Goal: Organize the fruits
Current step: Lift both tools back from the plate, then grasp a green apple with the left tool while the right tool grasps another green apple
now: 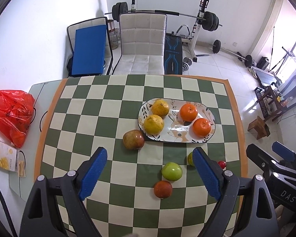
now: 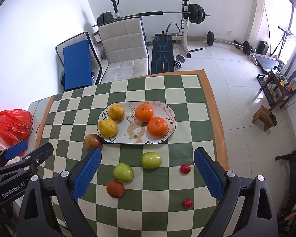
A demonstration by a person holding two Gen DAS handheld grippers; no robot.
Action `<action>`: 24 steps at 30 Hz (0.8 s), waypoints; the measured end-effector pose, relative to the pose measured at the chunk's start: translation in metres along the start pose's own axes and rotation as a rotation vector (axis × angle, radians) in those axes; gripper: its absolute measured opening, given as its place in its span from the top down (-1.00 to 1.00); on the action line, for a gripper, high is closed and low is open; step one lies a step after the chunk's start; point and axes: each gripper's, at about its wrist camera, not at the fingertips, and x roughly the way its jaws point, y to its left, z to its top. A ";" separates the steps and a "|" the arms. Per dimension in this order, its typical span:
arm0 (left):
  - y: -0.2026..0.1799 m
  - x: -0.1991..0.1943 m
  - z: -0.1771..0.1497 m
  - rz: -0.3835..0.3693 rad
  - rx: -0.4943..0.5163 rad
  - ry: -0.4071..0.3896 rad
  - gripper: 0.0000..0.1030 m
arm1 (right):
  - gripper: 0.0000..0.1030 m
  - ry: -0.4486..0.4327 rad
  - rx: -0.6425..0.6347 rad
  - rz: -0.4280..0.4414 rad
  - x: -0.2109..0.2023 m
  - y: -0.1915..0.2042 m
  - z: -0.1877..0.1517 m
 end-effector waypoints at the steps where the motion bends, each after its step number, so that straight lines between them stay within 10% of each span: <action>1: 0.000 0.005 0.001 -0.001 0.001 0.015 -0.72 | -0.88 0.003 0.002 0.005 0.002 0.000 0.000; 3: -0.001 0.020 0.001 0.006 0.010 0.049 -1.00 | -0.88 0.016 0.008 0.010 0.009 -0.001 0.001; 14: 0.003 0.143 -0.023 0.137 0.004 0.325 -1.00 | -0.87 0.290 0.162 0.109 0.158 -0.044 -0.021; 24: -0.009 0.190 -0.040 0.110 0.045 0.450 -1.00 | -0.25 0.470 0.180 0.115 0.283 -0.036 -0.050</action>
